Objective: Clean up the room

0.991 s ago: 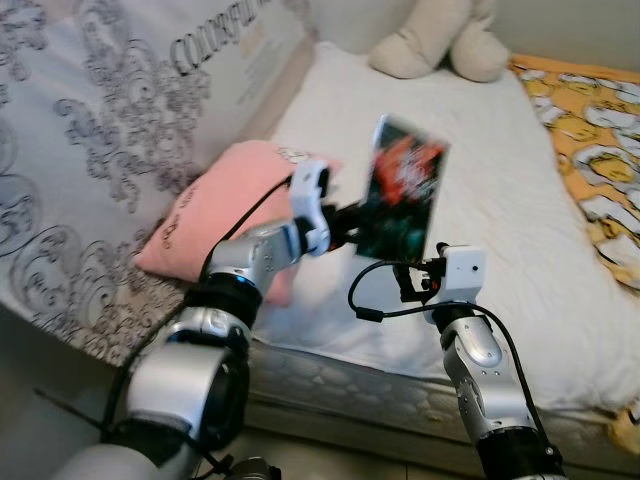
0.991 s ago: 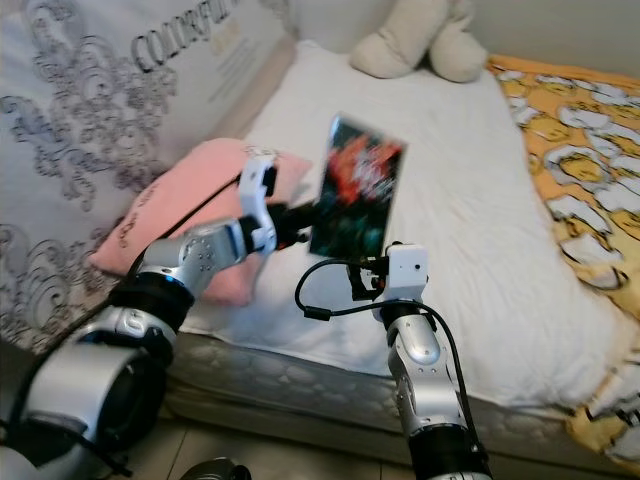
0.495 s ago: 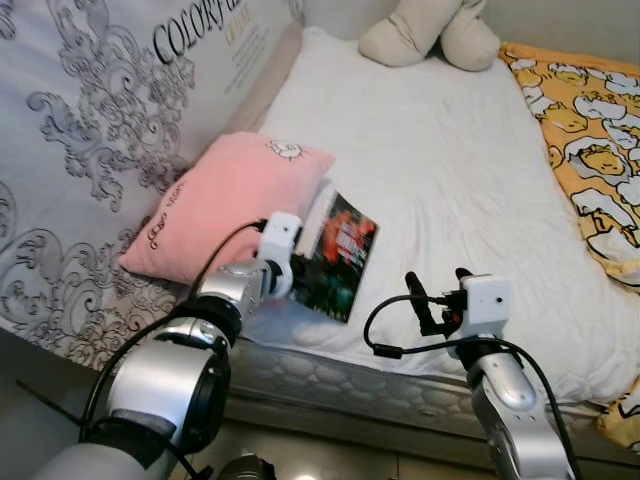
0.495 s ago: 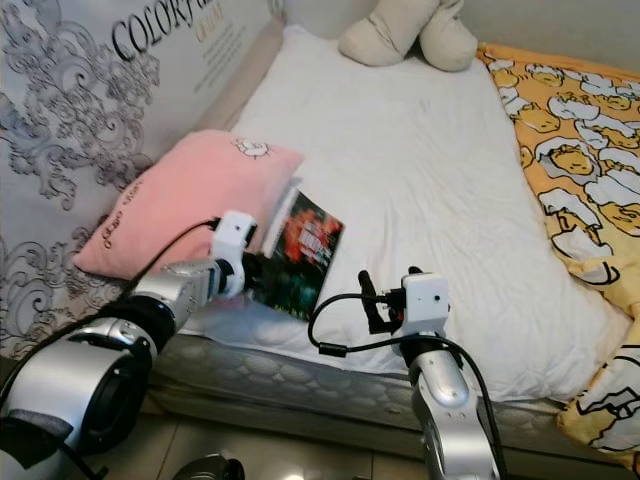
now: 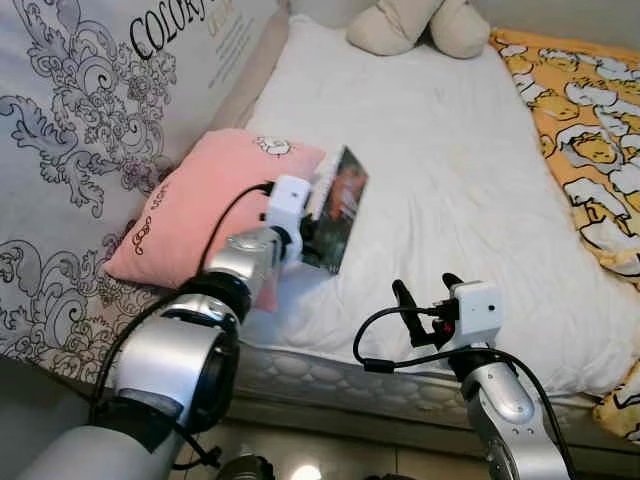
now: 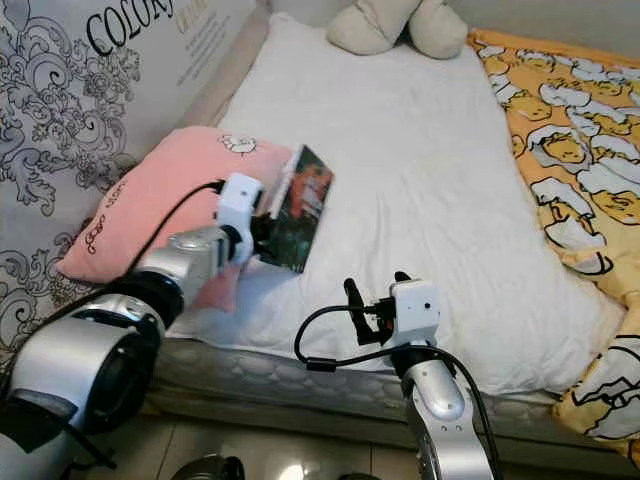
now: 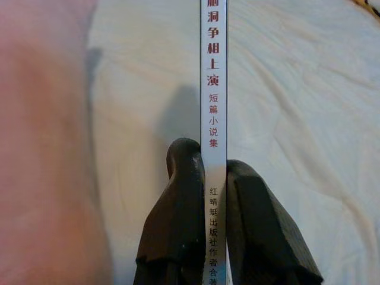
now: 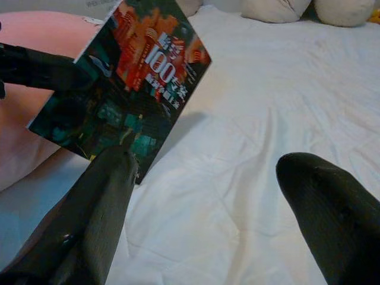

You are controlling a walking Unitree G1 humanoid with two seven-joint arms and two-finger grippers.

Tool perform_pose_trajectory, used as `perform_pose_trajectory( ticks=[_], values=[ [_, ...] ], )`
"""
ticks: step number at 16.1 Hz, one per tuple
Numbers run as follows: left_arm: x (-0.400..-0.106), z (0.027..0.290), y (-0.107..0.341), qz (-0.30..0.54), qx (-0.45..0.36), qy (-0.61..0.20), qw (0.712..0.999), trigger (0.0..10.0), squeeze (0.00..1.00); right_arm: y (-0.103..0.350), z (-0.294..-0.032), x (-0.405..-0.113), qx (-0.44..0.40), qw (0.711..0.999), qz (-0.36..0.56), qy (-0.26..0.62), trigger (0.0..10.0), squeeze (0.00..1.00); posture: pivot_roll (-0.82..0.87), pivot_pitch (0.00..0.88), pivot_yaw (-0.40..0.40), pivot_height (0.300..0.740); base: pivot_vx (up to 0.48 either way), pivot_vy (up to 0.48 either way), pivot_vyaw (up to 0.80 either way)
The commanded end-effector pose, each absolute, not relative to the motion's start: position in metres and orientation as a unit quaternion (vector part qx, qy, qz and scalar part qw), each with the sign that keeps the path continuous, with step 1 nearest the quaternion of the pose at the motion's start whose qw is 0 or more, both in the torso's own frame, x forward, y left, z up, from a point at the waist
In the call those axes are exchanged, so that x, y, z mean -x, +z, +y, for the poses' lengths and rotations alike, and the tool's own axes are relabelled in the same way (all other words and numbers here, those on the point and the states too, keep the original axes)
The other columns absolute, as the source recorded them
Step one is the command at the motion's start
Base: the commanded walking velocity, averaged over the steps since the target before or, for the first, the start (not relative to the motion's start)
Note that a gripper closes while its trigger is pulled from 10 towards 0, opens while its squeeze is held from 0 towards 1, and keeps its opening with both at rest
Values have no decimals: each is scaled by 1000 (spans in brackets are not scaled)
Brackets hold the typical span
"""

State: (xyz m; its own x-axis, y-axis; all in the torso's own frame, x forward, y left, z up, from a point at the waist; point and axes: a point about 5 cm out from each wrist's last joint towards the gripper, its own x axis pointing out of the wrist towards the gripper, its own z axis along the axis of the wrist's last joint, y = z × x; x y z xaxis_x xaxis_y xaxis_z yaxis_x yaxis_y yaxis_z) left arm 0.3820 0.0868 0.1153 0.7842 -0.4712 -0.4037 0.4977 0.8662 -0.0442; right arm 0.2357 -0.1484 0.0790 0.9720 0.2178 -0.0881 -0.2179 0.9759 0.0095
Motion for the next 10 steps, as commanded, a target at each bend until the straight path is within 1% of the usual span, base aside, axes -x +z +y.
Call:
perform_pose_trajectory(
  ticks=[1, 2, 4, 5, 6, 10],
  values=[
    [-384, 75, 125, 181, -78, -283, 938, 10000, 0, 83, -146, -236, -2, 993, 41, 109, 10000, 157, -106, 66, 2, 740, 0, 0, 0],
    [-383, 72, 122, 177, -112, -289, 934, 10000, 0, 83, -145, -236, -3, 994, 41, 106, 10000, 157, -109, 72, 6, 740, 0, 0, 0],
    [-381, 72, 118, 172, -154, -289, 929, 10000, 0, 83, -145, -233, -4, 994, 42, 105, 10000, 153, -114, 78, 12, 740, 0, 0, 0],
    [-381, 74, 116, 167, -181, -275, 929, 10000, 0, 81, -145, -230, -5, 994, 46, 102, 10000, 157, -120, 84, 14, 740, 0, 0, 0],
    [-382, 76, 117, 165, -188, -268, 930, 10000, 1000, 81, -145, -228, -6, 994, 48, 101, 10000, 153, -125, 85, 16, 740, 0, 0, 0],
    [-386, 76, 124, 158, -194, -264, 932, 10000, 1000, 80, -146, -227, -5, 994, 52, 98, 10000, 161, -126, 78, 27, 740, 0, 0, 0]
  ],
)
